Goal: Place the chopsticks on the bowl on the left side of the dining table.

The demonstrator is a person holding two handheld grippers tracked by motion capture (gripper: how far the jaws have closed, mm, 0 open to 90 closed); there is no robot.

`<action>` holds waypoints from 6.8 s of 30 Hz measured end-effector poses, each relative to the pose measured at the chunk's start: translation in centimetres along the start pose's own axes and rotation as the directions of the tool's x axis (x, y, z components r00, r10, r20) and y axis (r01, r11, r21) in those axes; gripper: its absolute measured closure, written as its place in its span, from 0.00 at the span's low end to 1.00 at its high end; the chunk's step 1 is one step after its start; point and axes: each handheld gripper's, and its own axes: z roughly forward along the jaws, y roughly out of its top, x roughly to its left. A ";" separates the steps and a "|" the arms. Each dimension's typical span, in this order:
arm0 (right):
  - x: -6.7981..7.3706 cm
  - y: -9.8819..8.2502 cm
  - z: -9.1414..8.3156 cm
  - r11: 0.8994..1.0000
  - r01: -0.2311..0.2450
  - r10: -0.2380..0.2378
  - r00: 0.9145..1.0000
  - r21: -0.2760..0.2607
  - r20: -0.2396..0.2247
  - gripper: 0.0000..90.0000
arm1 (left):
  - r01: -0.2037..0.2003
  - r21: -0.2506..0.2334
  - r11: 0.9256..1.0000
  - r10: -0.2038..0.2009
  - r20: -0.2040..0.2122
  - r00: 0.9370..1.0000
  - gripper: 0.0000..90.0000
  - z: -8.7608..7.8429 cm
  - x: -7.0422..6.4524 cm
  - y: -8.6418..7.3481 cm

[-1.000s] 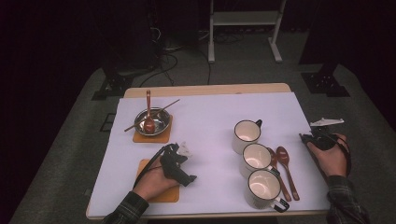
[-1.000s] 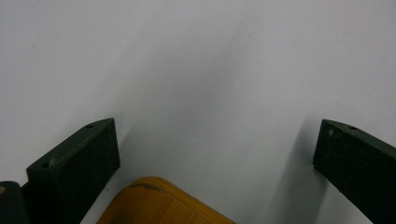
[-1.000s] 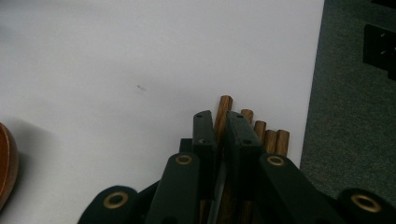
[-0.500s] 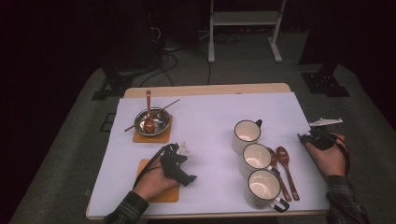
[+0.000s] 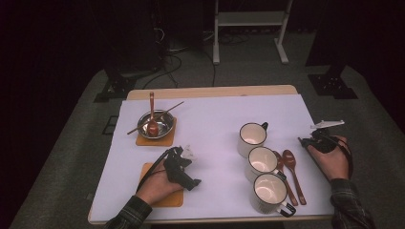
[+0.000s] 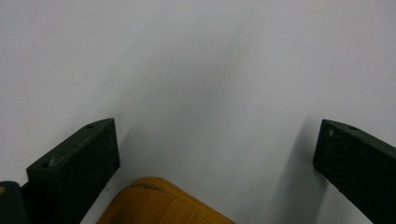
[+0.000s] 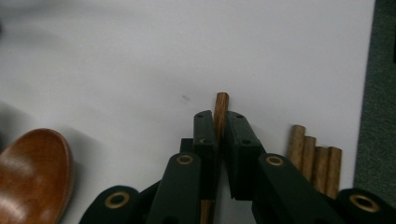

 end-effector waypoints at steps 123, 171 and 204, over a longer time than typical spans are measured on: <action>1.9 -5.8 -7.5 0.996 -0.067 0.062 0.995 -0.059 -0.084 0.94 | -0.004 0.010 1.000 0.004 0.001 1.000 0.00 0.0 0.0 0.1; 2.8 2.0 -7.5 0.980 -0.007 -0.033 0.980 -0.198 -0.196 0.94 | -0.015 0.016 1.000 0.015 0.013 1.000 0.00 -0.2 0.2 0.3; 6.4 6.1 -6.2 0.966 0.127 -0.201 0.916 -0.226 -0.348 0.94 | -0.075 -0.096 0.993 0.082 0.070 0.994 0.00 -3.2 1.9 1.7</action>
